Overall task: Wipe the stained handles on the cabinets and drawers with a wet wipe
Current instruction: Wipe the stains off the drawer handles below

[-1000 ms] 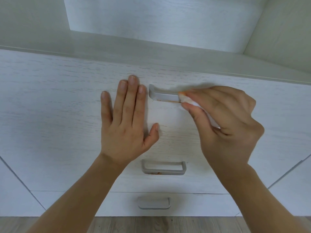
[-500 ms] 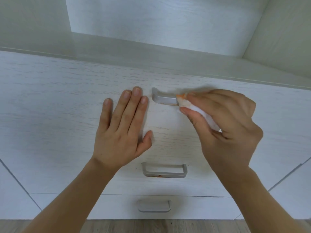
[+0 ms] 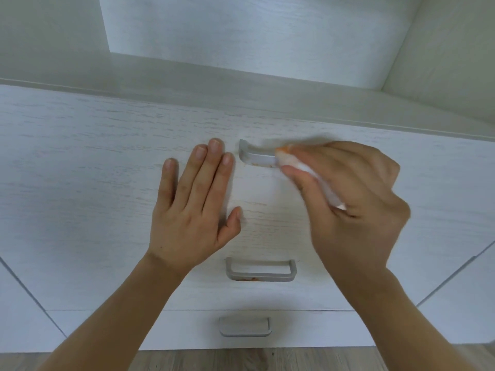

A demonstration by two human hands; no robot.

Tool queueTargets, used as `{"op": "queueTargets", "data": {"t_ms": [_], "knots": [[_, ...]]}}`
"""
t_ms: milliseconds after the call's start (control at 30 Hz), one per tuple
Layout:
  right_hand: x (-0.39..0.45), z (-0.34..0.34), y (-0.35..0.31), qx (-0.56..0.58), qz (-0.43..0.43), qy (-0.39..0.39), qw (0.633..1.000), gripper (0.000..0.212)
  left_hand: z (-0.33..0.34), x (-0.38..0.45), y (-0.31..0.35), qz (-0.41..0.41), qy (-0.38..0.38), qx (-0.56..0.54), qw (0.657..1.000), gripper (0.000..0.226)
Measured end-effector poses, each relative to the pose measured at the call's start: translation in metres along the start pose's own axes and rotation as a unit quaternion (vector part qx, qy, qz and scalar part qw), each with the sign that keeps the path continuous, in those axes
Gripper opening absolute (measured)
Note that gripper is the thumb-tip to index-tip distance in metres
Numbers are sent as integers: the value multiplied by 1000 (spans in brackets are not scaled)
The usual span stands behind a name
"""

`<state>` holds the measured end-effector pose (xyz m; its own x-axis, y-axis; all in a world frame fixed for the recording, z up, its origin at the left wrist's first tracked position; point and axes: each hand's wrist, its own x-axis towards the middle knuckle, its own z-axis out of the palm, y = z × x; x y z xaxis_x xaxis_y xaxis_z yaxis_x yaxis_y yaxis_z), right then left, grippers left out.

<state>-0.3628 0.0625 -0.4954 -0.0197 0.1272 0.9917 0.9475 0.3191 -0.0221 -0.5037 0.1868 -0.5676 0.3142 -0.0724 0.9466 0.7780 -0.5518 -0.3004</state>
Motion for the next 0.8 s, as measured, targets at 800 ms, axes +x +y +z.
{"op": "queueTargets", "data": {"t_ms": [800], "knots": [[-2, 7, -3, -30, -33, -7, 999, 8, 6, -4, -12, 33, 30, 28, 999, 60]]}}
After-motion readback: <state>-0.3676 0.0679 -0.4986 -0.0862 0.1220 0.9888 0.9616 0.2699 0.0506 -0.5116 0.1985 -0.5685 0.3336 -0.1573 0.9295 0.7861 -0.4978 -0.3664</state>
